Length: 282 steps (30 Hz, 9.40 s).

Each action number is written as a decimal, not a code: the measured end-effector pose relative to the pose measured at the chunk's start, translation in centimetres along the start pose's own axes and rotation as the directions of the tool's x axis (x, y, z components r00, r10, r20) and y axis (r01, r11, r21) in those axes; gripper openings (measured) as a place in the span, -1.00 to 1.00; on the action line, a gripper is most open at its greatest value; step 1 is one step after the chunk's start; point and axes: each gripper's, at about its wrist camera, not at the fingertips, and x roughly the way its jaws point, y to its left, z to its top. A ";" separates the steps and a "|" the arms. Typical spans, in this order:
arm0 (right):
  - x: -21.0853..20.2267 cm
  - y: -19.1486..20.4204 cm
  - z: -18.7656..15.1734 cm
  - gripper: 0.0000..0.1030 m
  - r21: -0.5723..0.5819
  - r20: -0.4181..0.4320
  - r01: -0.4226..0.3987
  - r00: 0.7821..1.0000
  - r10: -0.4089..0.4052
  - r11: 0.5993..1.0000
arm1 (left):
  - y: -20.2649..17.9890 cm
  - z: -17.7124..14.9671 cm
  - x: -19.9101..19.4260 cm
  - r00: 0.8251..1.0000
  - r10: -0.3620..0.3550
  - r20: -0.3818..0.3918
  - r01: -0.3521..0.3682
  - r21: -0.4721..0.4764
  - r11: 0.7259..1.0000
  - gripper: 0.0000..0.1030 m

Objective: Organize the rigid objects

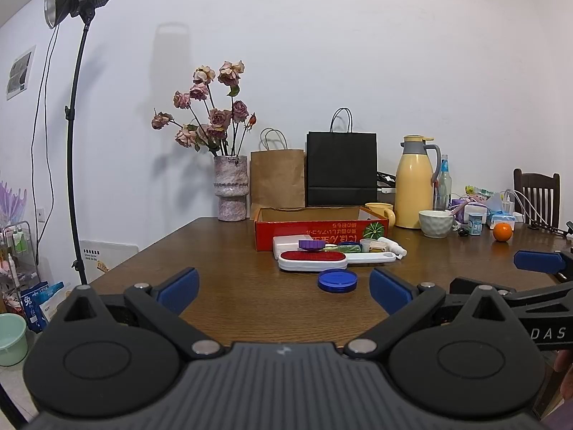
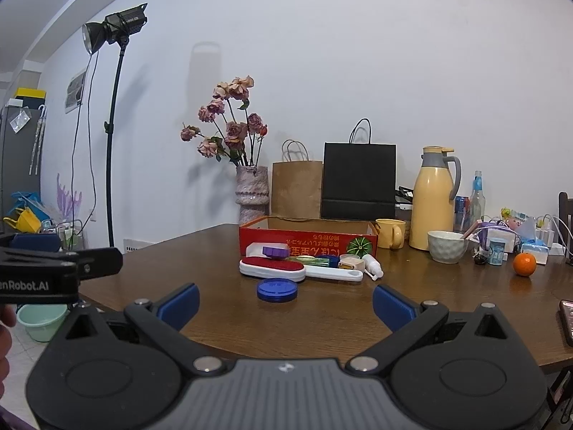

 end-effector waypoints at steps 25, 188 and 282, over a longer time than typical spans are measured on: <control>0.4 -0.1 -0.1 1.00 0.003 -0.009 -0.006 1.000 0.006 1.000 | 0.0 -0.1 0.0 1.000 -0.004 -0.006 0.004 0.002 1.000 1.00; 58.5 -17.3 19.5 0.75 -0.084 -0.557 0.067 0.824 -0.103 0.994 | 3.8 18.5 60.2 0.816 -0.012 -0.578 -0.019 -0.048 0.999 0.98; 19.3 -12.6 2.4 1.00 0.221 -0.357 0.055 0.934 0.029 0.974 | -0.2 2.5 21.1 0.984 0.026 -0.176 -0.023 0.017 1.000 1.00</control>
